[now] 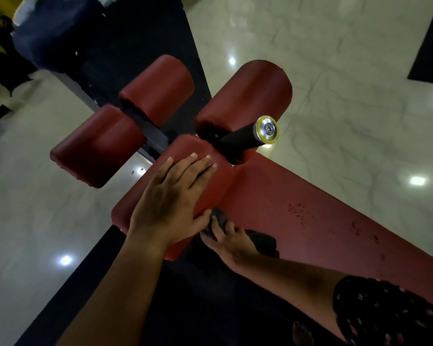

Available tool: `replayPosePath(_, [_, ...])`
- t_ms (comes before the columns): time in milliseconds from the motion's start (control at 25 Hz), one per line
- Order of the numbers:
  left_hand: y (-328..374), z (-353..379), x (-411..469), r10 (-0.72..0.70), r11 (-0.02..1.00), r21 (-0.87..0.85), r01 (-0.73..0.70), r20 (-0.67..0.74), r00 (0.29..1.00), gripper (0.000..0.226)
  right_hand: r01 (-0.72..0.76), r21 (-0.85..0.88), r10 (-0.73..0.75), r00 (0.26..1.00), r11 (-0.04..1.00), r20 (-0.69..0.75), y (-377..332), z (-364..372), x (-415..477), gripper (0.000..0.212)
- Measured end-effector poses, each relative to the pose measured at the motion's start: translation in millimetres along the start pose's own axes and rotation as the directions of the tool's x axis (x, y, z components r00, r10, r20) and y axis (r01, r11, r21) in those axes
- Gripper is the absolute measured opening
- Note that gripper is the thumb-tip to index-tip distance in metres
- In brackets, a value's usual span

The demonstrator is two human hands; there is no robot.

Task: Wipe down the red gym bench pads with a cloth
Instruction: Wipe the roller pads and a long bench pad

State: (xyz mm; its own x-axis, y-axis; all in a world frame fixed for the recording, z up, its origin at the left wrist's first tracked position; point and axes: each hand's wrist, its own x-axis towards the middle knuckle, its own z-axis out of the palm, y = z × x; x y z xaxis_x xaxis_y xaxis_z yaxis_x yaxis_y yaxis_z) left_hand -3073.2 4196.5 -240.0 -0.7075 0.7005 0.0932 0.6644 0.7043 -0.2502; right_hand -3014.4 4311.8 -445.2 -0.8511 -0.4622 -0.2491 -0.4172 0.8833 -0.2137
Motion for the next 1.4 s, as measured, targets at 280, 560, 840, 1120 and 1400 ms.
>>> replayPosePath(280, [0,5,1,0.015,1.000,-0.024,-0.015,-0.036,0.999,0.085,-0.126,-0.225,0.092,0.983,0.966,-0.156,157,-53,52,0.051])
replayPosePath(560, [0,6,2,0.032,0.999,0.015,-0.032,-0.037,0.999,0.075,-0.626,0.606,0.822,0.564,0.491,-0.083,177,-70,46,0.034])
replayPosePath(840, [-1,4,0,0.055,0.998,0.009,-0.055,-0.044,0.998,0.075,-0.502,0.397,0.551,0.834,0.768,-0.011,-1,-13,14,0.069])
replayPosePath(1120, [0,5,2,0.034,0.997,0.072,-0.034,-0.001,0.999,0.080,-0.049,-0.086,0.041,0.995,0.995,-0.093,10,29,-41,0.065])
replayPosePath(1400, [2,3,0,0.003,0.995,0.099,-0.003,0.000,1.000,0.079,-0.281,0.208,0.286,0.958,0.937,0.008,-9,3,-34,0.076])
